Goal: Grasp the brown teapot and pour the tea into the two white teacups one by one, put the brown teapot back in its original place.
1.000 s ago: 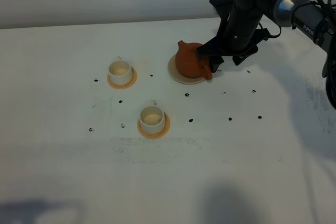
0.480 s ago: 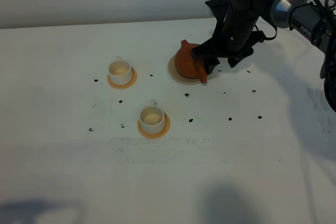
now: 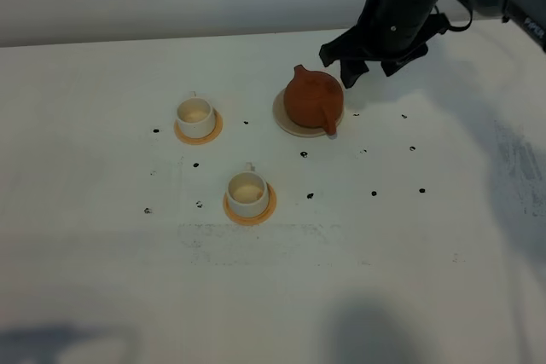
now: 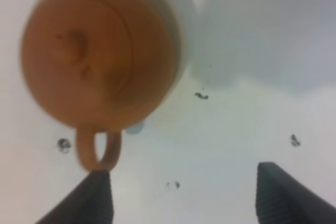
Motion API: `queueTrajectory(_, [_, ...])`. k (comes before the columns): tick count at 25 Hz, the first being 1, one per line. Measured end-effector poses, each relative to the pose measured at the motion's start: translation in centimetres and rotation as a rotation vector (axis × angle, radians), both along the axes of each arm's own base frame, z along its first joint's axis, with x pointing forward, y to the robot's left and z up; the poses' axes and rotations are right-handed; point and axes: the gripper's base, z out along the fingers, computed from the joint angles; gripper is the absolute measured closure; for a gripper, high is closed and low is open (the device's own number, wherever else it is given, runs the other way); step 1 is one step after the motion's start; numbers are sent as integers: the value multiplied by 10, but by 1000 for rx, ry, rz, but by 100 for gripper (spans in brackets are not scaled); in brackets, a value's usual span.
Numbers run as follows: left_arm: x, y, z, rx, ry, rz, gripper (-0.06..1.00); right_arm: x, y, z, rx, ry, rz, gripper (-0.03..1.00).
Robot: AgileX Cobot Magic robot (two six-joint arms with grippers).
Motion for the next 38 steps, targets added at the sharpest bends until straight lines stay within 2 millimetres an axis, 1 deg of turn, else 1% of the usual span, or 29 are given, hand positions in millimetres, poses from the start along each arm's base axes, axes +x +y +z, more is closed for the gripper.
queueTrajectory(4, [0, 0, 0, 0, 0, 0, 39, -15, 2, 20, 23, -31, 8, 38])
queueTrajectory(7, [0, 0, 0, 0, 0, 0, 39, -24, 6, 28, 33, -41, 15, 38])
queueTrajectory(9, [0, 0, 0, 0, 0, 0, 39, -30, 8, 27, 45, -49, 14, 38])
queueTrajectory(14, [0, 0, 0, -5, 0, 4, 39, -43, 16, 19, 73, -106, 19, 38])
queueTrajectory(16, [0, 0, 0, -5, 0, 4, 39, -49, 19, 12, 79, -114, 20, 38])
queueTrajectory(20, [0, 0, 0, -5, 0, 4, 39, -54, 24, -4, 79, -135, 24, 38])
queueTrajectory(25, [0, 0, 0, -5, 0, 4, 39, -58, 35, -12, 90, -168, 28, 38])
queueTrajectory(28, [0, 0, 0, -5, 0, 4, 39, -58, 38, -14, 91, -183, 22, 38])
queueTrajectory(34, [0, 0, 0, -5, 0, 4, 39, -50, 36, -40, 30, -144, -11, 38])
queueTrajectory(38, [0, 0, 0, -5, 0, 4, 39, -43, 38, -39, 9, -144, -27, 38])
